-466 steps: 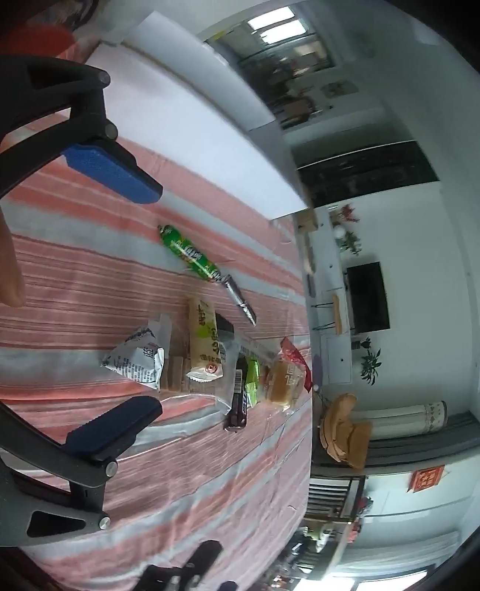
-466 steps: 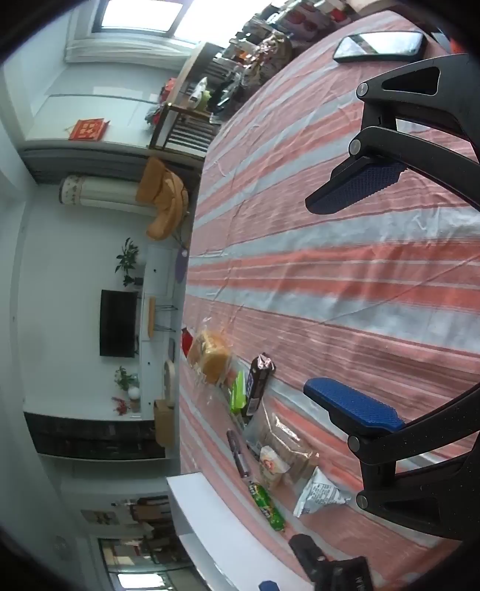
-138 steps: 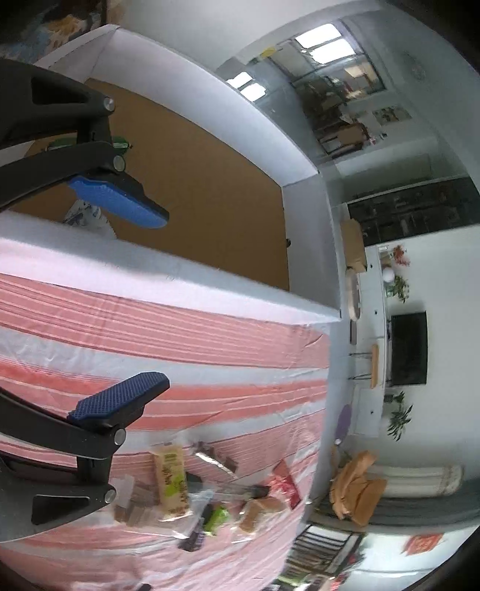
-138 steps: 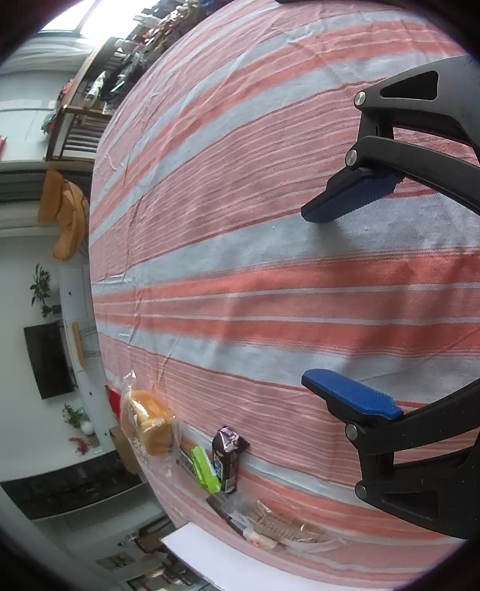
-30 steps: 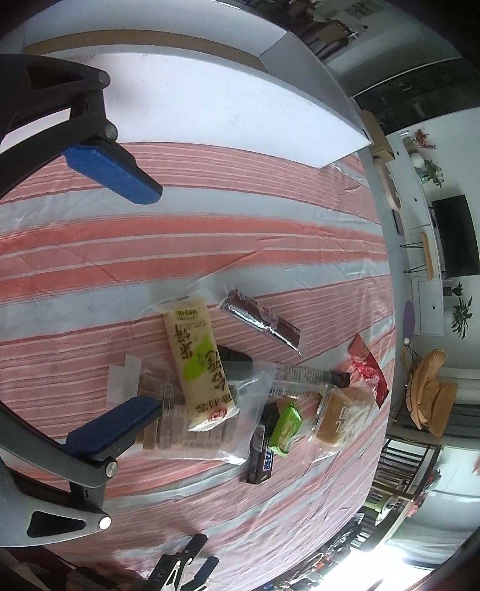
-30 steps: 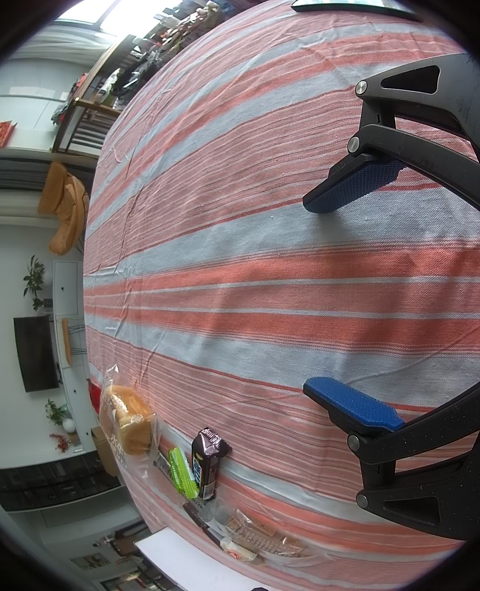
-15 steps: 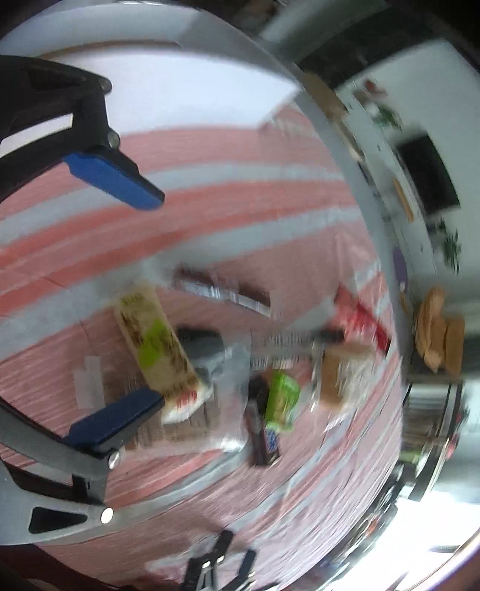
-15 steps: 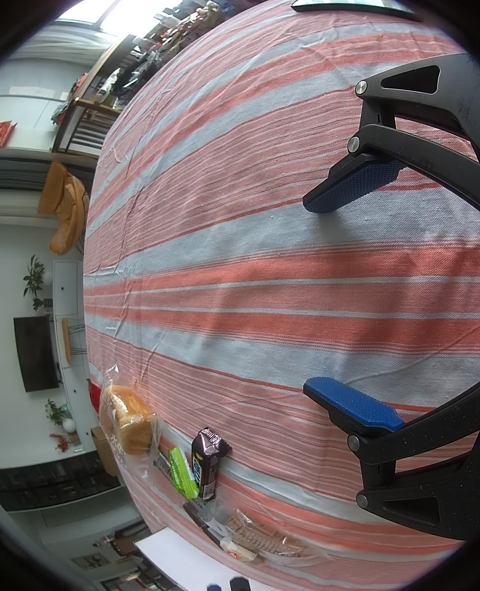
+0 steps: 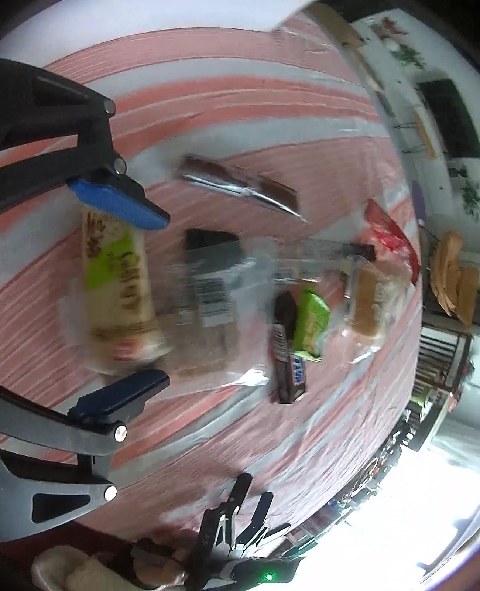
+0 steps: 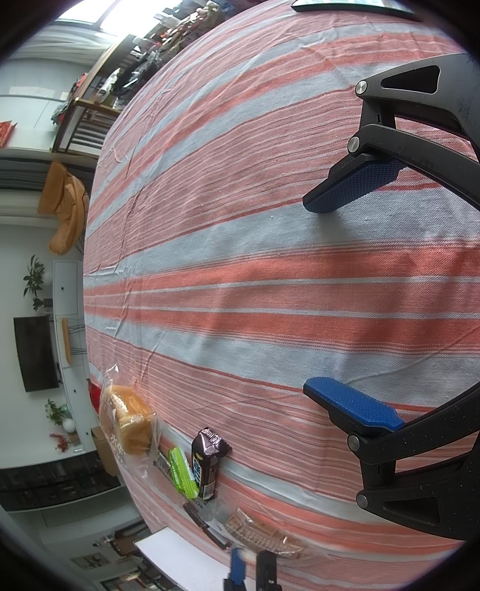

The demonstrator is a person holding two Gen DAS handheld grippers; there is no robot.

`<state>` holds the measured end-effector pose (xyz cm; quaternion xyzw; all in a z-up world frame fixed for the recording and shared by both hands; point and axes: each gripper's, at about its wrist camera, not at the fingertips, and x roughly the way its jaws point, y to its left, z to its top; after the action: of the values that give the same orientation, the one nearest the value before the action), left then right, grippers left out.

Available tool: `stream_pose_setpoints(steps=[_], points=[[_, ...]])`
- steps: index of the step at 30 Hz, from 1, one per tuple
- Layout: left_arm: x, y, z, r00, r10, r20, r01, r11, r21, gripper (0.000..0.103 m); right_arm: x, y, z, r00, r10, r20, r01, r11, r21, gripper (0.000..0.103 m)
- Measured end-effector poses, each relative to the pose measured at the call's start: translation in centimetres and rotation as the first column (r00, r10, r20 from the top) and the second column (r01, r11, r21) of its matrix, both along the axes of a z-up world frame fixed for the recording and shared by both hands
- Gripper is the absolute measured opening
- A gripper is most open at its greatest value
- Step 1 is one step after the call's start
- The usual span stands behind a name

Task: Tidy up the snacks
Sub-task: 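Grasp the cream bread-stick pack with the left gripper and lift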

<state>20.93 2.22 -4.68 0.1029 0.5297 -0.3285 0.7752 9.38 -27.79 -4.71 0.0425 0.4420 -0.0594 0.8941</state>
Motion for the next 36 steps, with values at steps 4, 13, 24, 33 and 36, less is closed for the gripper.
stream_pose_setpoints(steps=[4, 13, 24, 33, 36], points=[[-1.4, 1.4, -0.7, 0.994, 0.030, -0.102, -0.027, 0.999, 0.031, 0.078, 0.0, 0.0, 0.0, 1.000, 0.000, 0.000, 0.000, 1.000, 0.000, 0.093], [-4.5, 7.0, 2.4, 0.908, 0.417, 0.030, -0.417, 0.909, -0.022, 0.083, 0.0, 0.0, 0.0, 1.000, 0.000, 0.000, 0.000, 1.000, 0.000, 0.093], [-6.8, 8.6, -0.6, 0.773, 0.627, 0.095, -0.634, 0.759, 0.146, 0.083, 0.0, 0.0, 0.0, 1.000, 0.000, 0.000, 0.000, 1.000, -0.001, 0.093], [-7.8, 8.7, -1.3, 0.791, 0.595, 0.146, -0.612, 0.759, 0.224, 0.084, 0.0, 0.0, 0.0, 1.000, 0.000, 0.000, 0.000, 1.000, 0.000, 0.093], [-8.6, 8.1, -0.7, 0.821, 0.556, 0.129, -0.570, 0.806, 0.162, 0.034, 0.0, 0.0, 0.0, 1.000, 0.000, 0.000, 0.000, 1.000, 0.001, 0.093]])
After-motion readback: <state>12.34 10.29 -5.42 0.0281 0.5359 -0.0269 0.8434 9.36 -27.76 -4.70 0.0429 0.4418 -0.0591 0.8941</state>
